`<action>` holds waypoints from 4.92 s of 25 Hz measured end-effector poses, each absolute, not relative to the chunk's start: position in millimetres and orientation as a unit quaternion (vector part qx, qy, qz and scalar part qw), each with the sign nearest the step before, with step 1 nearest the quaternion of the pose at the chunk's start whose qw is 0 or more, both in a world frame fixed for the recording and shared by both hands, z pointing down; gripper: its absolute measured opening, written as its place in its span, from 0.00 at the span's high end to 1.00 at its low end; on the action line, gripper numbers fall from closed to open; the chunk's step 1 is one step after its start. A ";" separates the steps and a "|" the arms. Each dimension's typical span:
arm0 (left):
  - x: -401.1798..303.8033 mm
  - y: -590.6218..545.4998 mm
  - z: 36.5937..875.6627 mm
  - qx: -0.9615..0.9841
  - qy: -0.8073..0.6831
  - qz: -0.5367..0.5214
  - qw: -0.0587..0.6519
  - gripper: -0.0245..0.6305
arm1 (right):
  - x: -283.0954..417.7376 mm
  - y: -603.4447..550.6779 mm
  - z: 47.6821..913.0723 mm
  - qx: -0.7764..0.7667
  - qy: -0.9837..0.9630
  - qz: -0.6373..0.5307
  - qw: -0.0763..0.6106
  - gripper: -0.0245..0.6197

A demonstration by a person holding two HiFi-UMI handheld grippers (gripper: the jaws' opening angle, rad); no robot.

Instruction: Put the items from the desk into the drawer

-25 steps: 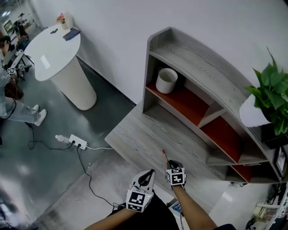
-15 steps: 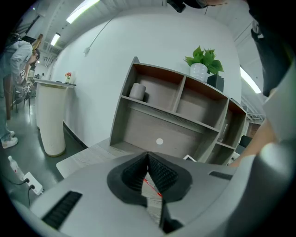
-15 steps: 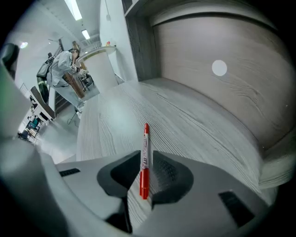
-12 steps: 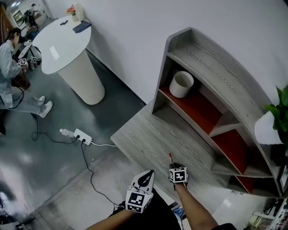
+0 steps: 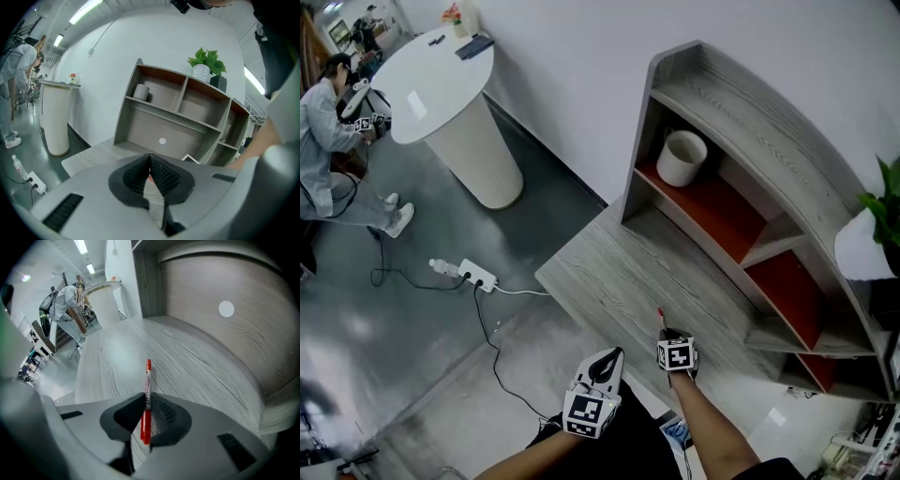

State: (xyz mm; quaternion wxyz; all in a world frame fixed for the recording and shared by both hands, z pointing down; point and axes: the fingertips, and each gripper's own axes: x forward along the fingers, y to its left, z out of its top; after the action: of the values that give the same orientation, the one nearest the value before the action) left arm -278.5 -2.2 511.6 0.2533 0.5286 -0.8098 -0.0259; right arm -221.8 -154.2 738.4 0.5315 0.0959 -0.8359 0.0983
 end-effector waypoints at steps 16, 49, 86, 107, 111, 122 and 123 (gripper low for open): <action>-170.9 70.0 488.8 0.628 -0.749 -0.021 0.210 0.94 | -99.6 -64.2 661.6 0.193 -0.860 0.135 0.452 0.87; 89.3 37.7 519.0 0.702 -0.671 0.057 0.233 0.94 | 203.6 -9.8 766.0 0.215 -0.817 0.205 0.494 0.87; 104.3 1.8 528.9 0.695 -0.675 0.051 0.243 0.94 | 211.7 -45.9 781.9 0.260 -0.833 0.225 0.434 0.86; 101.7 35.9 456.3 0.778 -0.603 0.012 0.175 0.94 | 162.7 12.5 452.8 0.376 -0.905 0.152 0.127 0.93; 106.5 45.4 435.7 0.796 -0.586 0.006 0.149 0.94 | 157.9 25.9 411.8 0.404 -0.904 0.103 0.091 0.93; 74.1 81.5 402.9 0.803 -0.587 -0.011 0.101 0.94 | 127.4 70.2 370.6 0.412 -0.908 0.054 0.056 0.93; 69.4 84.9 402.4 0.801 -0.590 -0.012 0.099 0.94 | 123.8 73.6 369.9 0.408 -0.910 0.050 0.056 0.93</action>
State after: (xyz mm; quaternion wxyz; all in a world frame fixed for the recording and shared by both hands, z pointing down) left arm 69.4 84.9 402.4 0.0992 0.8015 -0.5896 -0.0119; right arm 123.8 73.6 369.9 0.0562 0.4084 -0.9097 0.0496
